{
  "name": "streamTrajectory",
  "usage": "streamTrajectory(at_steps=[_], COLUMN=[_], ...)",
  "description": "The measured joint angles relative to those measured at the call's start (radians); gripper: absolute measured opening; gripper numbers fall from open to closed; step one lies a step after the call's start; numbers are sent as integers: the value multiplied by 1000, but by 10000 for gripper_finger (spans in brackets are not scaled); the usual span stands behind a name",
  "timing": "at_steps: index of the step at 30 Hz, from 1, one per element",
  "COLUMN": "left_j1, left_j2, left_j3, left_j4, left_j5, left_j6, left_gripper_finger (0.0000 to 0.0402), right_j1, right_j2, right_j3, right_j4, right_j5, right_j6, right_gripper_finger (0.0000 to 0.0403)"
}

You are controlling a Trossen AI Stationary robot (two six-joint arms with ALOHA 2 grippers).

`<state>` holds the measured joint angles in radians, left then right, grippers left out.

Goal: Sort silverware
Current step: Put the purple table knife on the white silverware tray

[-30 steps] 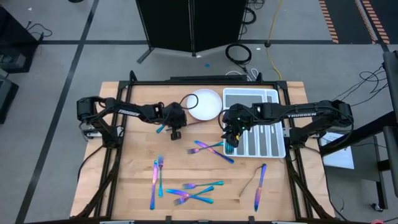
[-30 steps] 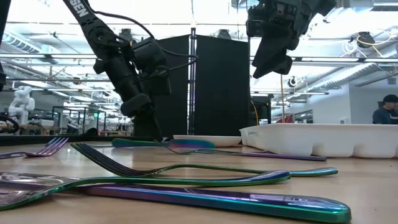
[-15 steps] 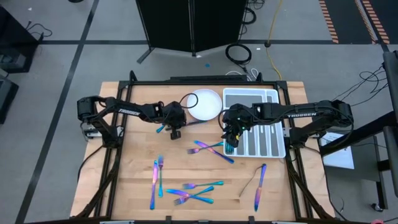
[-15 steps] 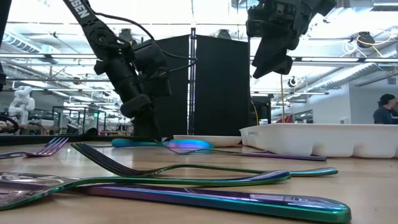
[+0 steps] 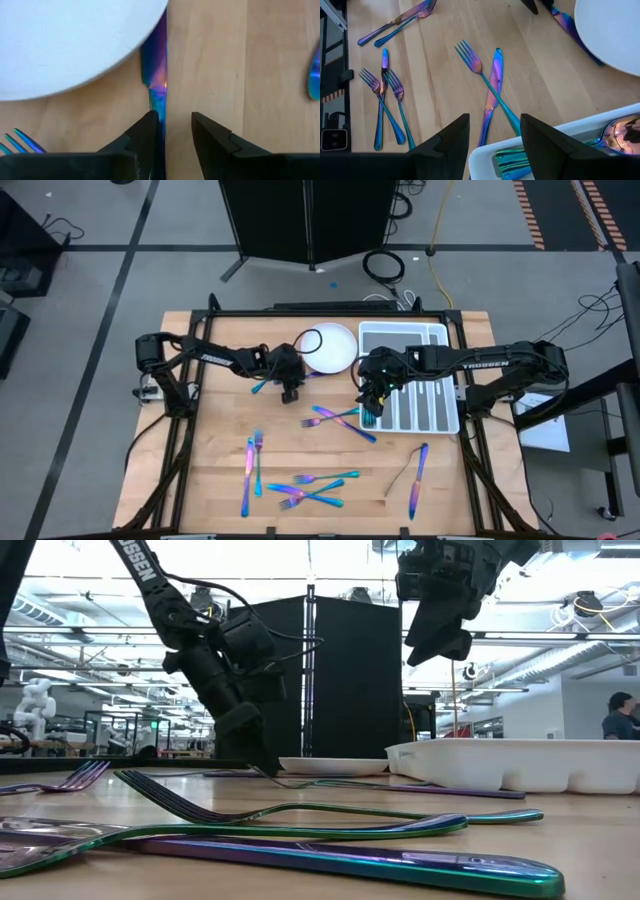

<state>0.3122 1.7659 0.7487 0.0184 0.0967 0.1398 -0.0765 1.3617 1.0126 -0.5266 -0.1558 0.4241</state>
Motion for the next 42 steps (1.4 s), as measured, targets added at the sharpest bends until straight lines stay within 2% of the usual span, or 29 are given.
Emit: streamTrajectory(at_steps=[3, 9, 17, 29, 42], left_j1=[1, -11, -19, -21, -21], left_j2=[-20, -100, -193, -112, -58], left_j3=[-4, -10, -8, -6, -5], left_j4=[9, -49, -35, -39, -32], left_j5=[9, 93, 99, 113, 102], left_j6=[1, 69, 121, 215, 214], left_gripper_finger=[132, 132, 132, 132, 126], right_j1=[0, 0, 0, -1, -1], right_j2=[0, 0, 0, 0, 0], right_j3=[0, 0, 0, 0, 0], right_j4=[0, -1, -1, 0, -1], right_j5=[0, -1, -2, 1, 3], right_j6=[2, 1, -31, -69, -70], right_gripper_finger=[167, 167, 167, 167, 167])
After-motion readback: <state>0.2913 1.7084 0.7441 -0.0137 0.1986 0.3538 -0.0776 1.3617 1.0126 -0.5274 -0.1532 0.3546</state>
